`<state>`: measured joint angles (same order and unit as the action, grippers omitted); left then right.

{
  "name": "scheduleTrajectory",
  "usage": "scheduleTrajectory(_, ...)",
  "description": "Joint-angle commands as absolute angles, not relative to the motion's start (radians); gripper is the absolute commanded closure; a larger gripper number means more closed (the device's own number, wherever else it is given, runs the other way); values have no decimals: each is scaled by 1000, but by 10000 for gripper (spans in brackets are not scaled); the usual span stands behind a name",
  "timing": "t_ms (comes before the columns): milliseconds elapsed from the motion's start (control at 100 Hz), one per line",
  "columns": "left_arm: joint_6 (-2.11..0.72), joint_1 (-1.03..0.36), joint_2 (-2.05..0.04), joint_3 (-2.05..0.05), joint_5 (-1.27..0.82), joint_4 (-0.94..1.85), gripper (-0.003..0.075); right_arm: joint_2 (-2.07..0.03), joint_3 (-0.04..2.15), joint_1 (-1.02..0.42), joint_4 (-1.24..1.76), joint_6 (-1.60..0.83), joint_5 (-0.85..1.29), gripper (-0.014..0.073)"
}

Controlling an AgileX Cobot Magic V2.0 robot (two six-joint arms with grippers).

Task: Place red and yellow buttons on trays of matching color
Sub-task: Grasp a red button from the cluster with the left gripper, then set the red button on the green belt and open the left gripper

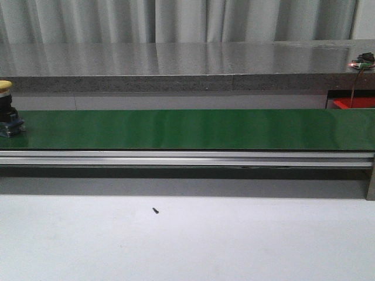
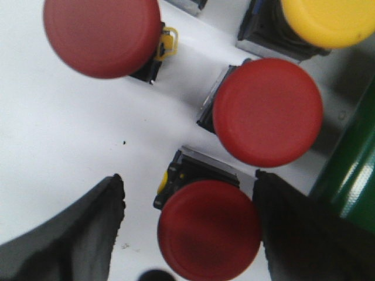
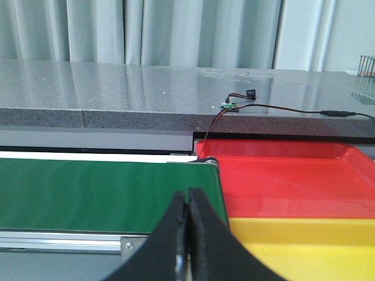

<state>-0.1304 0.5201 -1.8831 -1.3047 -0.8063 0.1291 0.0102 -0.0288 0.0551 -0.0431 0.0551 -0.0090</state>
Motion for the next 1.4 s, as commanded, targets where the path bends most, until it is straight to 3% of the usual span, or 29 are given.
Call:
scheduleTrajectory(0,-121,521,-1838,-1331,-775,137,290,29,-11,55,-47,55,-90,661)
scheduleTrajectory(220,-121,521,-1838,-1331,-776,137,507,29,-11,55,-47,55,-90,661)
scheduleTrajectory(310,-121,521,-1838,-1331,-776,137,549,29,-11,55,-47,55,-90,661)
scheduleTrajectory(960,-86,580,-1628,-1425,-887,112,551,29,-11,55,-47,55,-90,661)
scheduleTrajectory(1120,-90,528,-1625,-1516,-974,112,551,29,-11,55,-47,55,-90,661)
scheduleTrajectory(1390,-95,398,-1631,-1534,-951,100,551,29,-11,55,-47,55,-90,661)
